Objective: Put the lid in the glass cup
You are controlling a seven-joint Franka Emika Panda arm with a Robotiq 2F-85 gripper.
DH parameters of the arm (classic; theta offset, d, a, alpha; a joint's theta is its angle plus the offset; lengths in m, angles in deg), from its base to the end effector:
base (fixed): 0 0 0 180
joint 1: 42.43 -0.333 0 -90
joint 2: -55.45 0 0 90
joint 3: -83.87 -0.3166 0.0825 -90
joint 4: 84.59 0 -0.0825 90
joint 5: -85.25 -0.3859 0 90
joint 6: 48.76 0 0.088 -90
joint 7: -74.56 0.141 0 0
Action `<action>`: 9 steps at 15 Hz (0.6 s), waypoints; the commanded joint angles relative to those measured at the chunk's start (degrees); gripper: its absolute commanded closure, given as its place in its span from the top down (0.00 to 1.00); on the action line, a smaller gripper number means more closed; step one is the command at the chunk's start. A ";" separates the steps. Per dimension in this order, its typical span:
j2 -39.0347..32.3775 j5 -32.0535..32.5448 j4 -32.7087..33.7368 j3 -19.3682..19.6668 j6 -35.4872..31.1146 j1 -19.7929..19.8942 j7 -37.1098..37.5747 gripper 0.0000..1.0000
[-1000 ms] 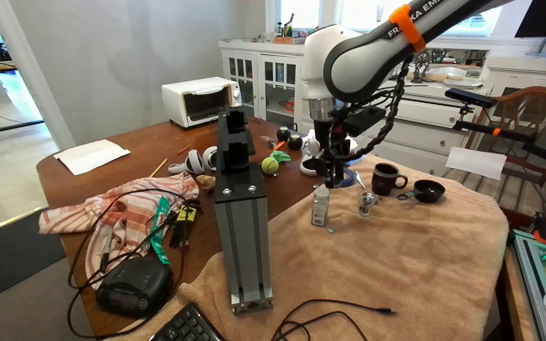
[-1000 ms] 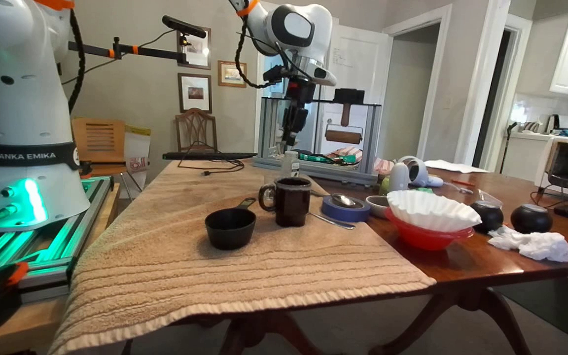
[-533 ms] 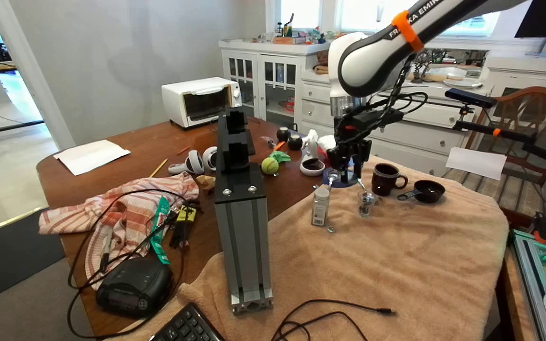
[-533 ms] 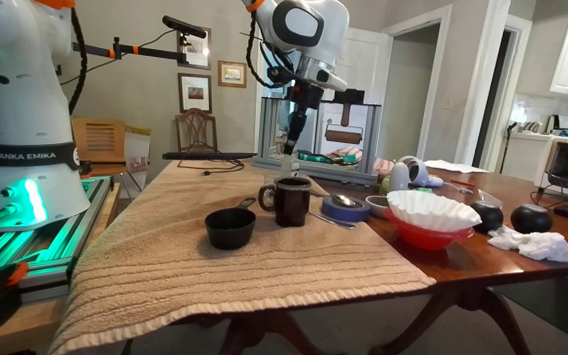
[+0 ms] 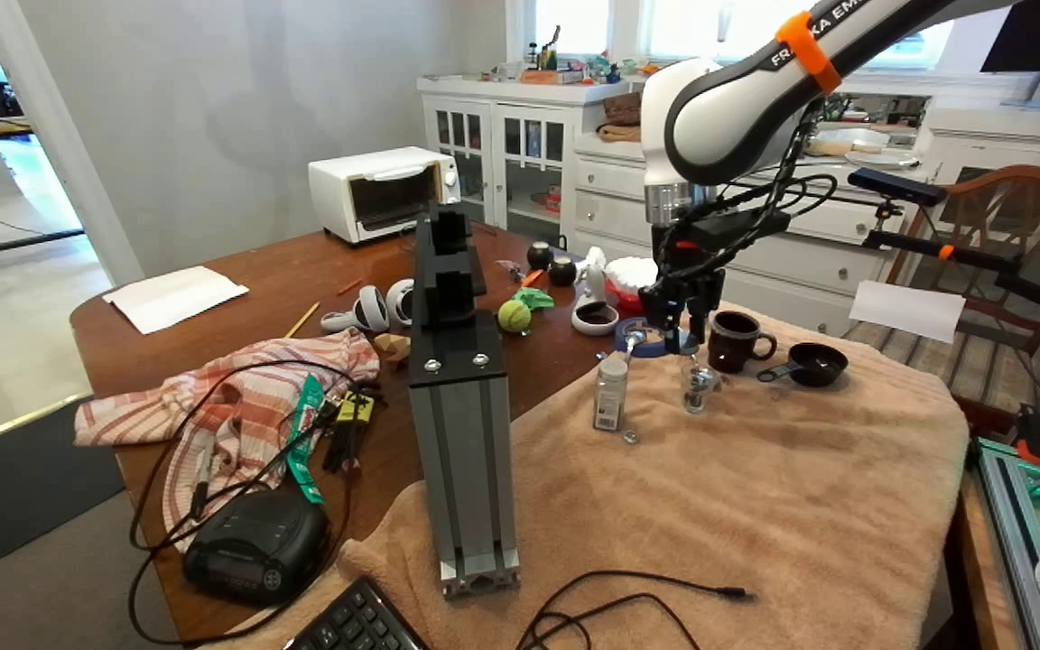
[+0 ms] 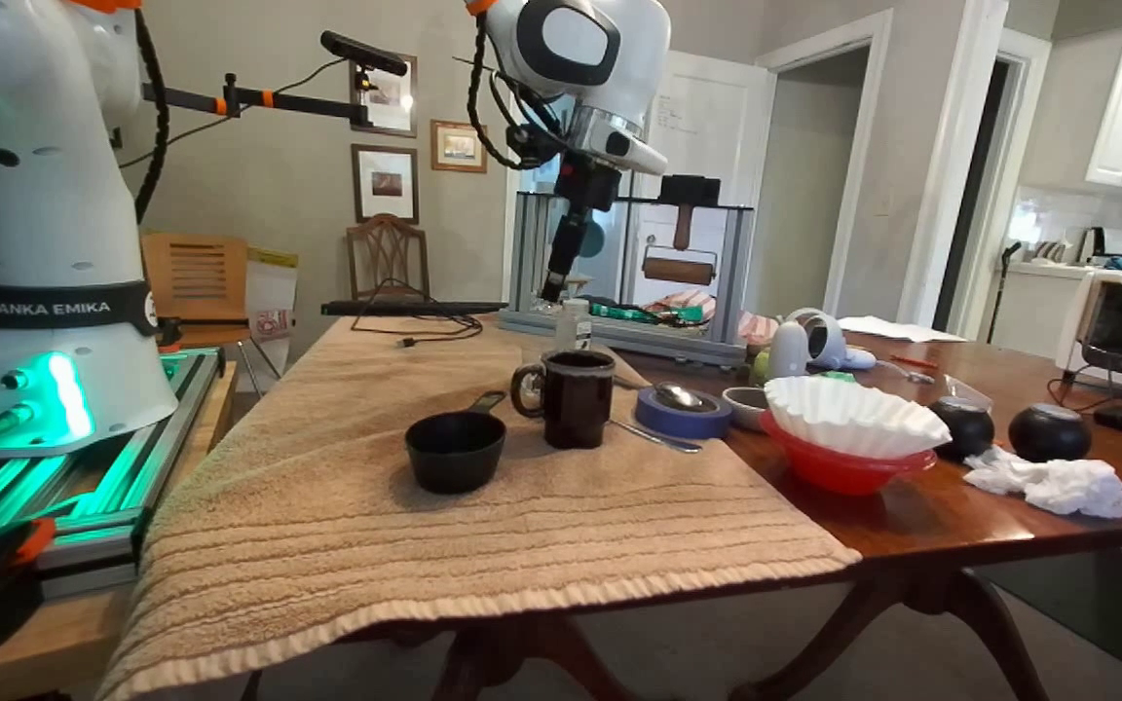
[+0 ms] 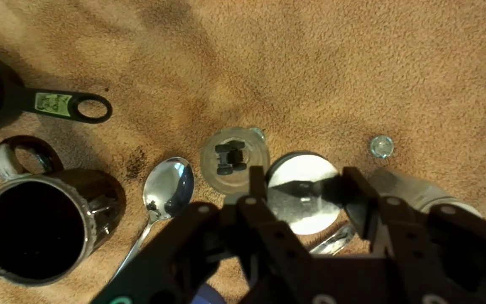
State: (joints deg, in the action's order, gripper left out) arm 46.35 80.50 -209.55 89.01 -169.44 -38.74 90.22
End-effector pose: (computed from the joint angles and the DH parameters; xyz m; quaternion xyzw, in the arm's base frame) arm 0.5142 -0.0738 0.2664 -0.9646 0.2354 0.1173 0.0189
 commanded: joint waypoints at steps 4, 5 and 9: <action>-1.46 -0.39 -1.33 0.62 -0.80 1.55 -6.86 0.23; -1.56 -0.28 -1.83 0.81 -1.21 1.76 -7.45 0.23; -0.35 -0.60 -5.48 0.88 -3.26 2.23 -9.79 0.23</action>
State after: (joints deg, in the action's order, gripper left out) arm 44.69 80.42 -211.64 90.02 -169.83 -36.68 82.22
